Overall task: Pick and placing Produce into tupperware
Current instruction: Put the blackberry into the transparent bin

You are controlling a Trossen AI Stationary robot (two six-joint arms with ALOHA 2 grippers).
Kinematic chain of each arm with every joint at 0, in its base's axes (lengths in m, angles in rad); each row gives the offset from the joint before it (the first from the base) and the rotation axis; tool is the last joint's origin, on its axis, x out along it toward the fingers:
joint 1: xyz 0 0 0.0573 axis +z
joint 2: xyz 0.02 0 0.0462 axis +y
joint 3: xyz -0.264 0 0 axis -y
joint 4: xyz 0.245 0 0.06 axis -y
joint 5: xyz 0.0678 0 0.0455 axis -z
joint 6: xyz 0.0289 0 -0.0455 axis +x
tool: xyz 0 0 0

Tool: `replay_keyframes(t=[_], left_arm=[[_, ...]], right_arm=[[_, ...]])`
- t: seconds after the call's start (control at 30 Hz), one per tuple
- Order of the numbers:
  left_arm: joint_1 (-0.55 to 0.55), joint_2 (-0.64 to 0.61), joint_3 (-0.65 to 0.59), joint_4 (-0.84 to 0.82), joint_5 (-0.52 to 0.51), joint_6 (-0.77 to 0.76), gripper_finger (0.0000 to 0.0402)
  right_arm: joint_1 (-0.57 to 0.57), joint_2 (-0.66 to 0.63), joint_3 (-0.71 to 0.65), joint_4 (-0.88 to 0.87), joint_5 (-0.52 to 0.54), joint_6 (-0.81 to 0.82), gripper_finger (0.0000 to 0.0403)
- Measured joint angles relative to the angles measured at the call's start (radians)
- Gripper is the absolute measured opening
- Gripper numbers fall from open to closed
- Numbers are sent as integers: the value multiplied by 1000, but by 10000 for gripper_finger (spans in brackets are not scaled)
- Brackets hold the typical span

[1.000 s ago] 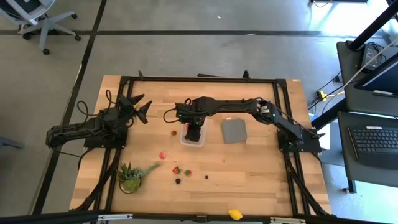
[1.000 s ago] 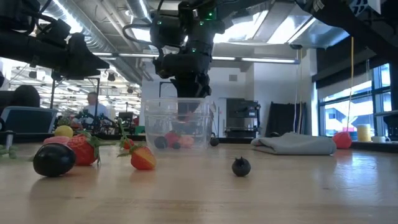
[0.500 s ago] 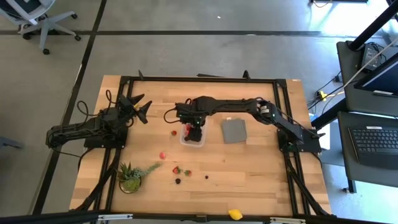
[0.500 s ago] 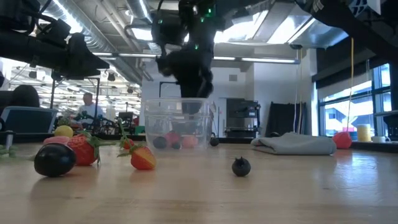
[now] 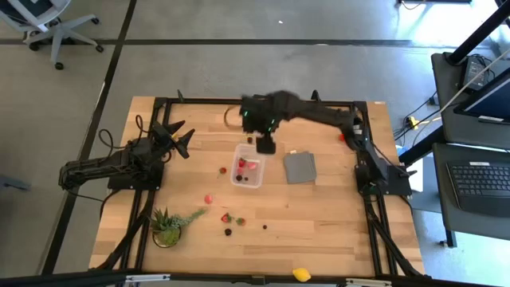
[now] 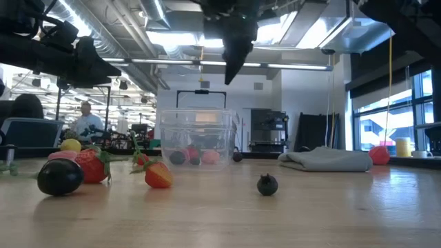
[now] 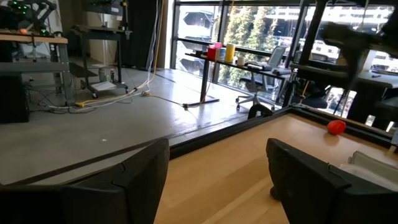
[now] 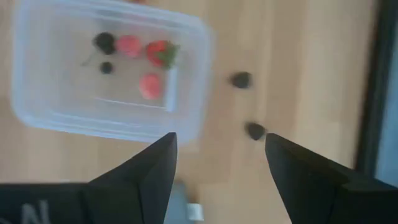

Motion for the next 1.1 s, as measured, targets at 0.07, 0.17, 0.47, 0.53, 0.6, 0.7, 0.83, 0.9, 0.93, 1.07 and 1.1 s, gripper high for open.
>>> replay_keyframes(t=[0.07, 0.17, 0.47, 0.53, 0.6, 0.7, 0.83, 0.9, 0.93, 1.07, 1.1], left_arm=[[0, 0, 0, 0, 1, 0, 261], [0, 0, 0, 0, 14, 0, 261], [0, 0, 0, 0, 20, 0, 261], [0, 0, 0, 0, 21, 0, 261], [0, 0, 0, 0, 21, 0, 261], [0, 0, 0, 0, 22, 0, 261], [0, 0, 0, 0, 22, 0, 261], [0, 0, 0, 0, 22, -1, 261], [0, 0, 0, 0, 22, -1, 261], [0, 0, 0, 0, 22, -2, 261], [0, 0, 0, 0, 22, -3, 261]], right_arm=[[-46, -15, 0, -5, -71, -18, 245], [-105, -19, 0, 6, -163, -23, 245], [-184, -10, -75, 111, -260, -179, 245], [-189, -11, -121, 161, -232, -225, 245], [-194, -11, -175, 199, -180, -276, 245], [-203, -11, -274, 242, -157, -396, 246], [-207, -10, -412, 304, -144, -504, 246], [-205, -10, -472, 359, -103, -526, 246], [-205, -10, -497, 387, -84, -528, 246], [-205, -10, -567, 500, -22, -561, 246], [-205, -9, -576, 520, -17, -572, 245]])
